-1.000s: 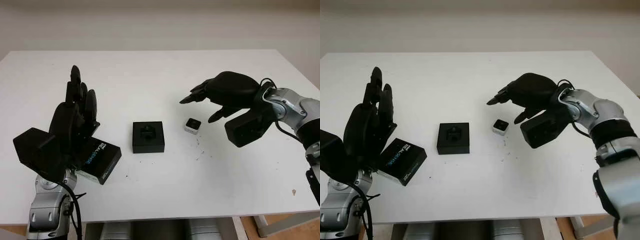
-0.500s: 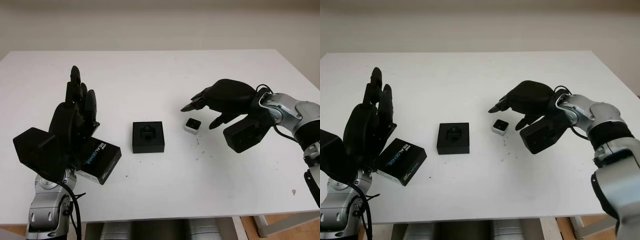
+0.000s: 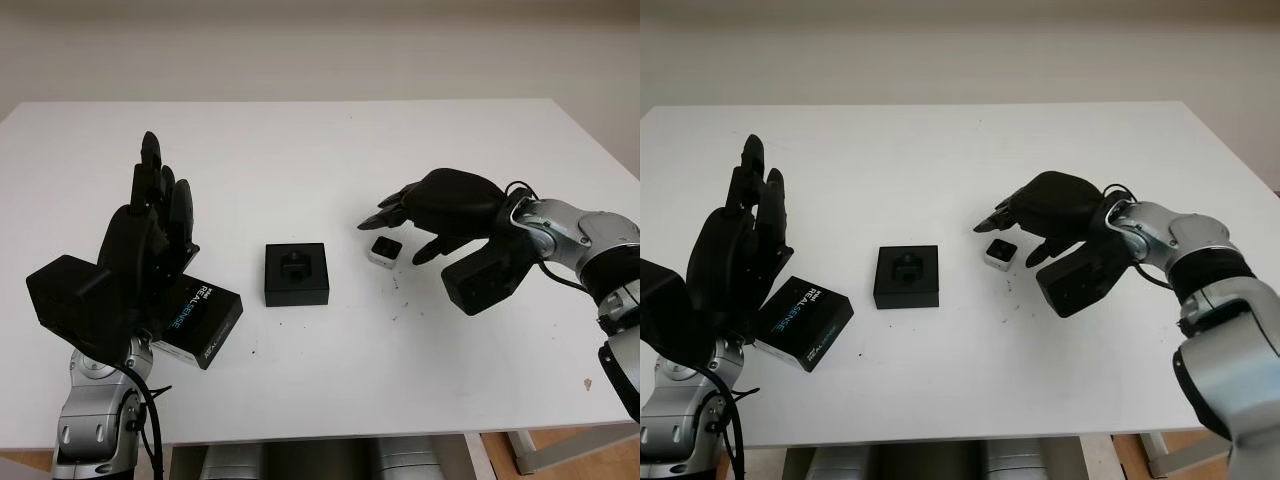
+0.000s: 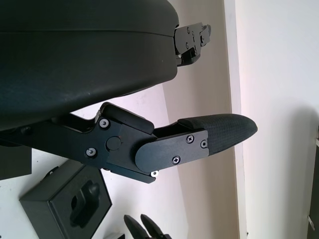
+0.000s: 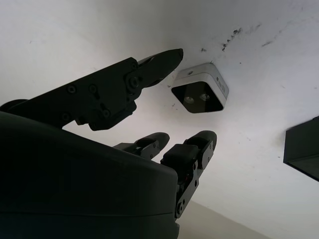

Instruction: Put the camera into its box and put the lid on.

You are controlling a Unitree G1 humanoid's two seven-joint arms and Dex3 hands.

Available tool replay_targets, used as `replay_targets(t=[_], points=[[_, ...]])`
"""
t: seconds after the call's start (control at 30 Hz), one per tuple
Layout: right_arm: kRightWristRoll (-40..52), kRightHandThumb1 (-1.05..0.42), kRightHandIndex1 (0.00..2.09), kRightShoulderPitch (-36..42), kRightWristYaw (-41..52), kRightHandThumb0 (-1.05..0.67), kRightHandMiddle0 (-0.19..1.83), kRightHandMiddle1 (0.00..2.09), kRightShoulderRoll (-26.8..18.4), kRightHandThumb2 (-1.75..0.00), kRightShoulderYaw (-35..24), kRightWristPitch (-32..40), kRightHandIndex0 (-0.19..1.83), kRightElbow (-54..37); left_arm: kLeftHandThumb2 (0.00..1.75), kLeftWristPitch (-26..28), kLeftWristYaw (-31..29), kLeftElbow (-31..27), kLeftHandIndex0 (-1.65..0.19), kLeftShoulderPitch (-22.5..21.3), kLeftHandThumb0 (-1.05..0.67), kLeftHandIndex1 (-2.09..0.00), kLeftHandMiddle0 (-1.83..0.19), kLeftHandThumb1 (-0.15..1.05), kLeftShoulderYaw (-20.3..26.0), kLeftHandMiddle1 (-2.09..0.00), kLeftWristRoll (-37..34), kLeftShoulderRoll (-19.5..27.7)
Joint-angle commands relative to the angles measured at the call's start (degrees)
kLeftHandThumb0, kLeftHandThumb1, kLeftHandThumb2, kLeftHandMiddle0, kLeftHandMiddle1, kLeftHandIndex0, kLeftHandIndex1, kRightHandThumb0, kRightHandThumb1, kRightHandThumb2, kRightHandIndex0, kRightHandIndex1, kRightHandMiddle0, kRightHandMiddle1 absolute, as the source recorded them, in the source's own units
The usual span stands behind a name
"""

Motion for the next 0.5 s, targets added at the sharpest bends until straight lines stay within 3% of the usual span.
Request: replay_targets(t=[0.0,0.47], points=[[-0.11,-0.83,0.10,-1.46,-0.85,-0.30,0.58,0.08,0.41,-0.06,0.28,-0.14,0.53,0.61,0.66,-0.26,0.09,-0.95,0.19,0.04,-0.81,0.00,0.19,1.05,0.02,0.00,0.12,-0.04],[-3.93,-0.84,0.11,-1.70,-7.56,-0.34,0.62,0.10,1.82,-0.05,3.70,1.27,0.56,2.68,0.65,-0.37,-0.22,-1.63,0.19,1.24,-0.80,0.00,0.19,1.05,0.44,0.00,-0.67,-0.15]])
